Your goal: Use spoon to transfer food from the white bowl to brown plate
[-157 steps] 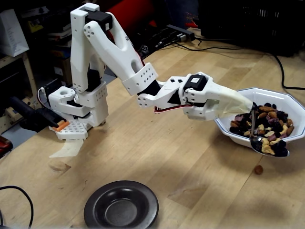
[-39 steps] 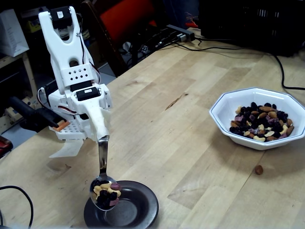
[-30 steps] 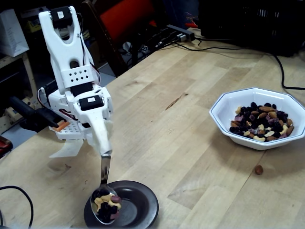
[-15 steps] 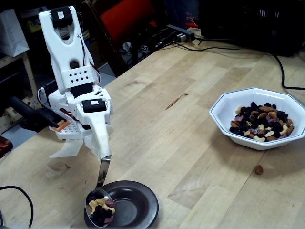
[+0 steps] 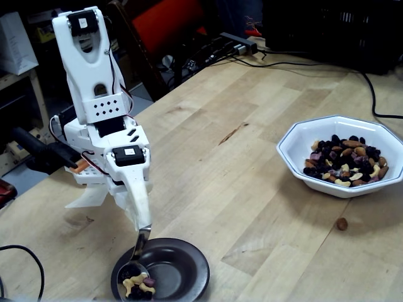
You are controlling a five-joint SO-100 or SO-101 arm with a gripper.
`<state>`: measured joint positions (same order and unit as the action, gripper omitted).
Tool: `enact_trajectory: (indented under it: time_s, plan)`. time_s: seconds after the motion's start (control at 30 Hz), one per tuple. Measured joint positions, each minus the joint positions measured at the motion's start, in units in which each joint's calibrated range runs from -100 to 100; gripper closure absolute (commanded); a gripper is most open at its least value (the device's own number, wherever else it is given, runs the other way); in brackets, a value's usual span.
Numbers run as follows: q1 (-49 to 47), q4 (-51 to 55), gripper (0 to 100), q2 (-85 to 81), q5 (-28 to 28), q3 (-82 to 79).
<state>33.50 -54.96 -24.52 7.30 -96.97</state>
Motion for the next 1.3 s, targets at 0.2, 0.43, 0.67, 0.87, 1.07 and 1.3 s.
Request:
enact_trajectory:
  time_s: [0.2, 0.43, 0.67, 0.87, 1.07, 1.3]
  plan:
    - [0.0, 0.0, 96, 0.0, 0.68, 0.0]
    - [-0.15, 0.0, 96, 0.0, 4.44, 0.0]
    - [-3.87, 0.0, 96, 0.0, 5.57, 0.0]
    - [-5.91, 0.0, 96, 0.0, 6.5, 0.0]
    - [-5.91, 0.0, 96, 0.0, 9.18, 0.0]
    - [-6.06, 0.0, 96, 0.0, 11.67, 0.0]
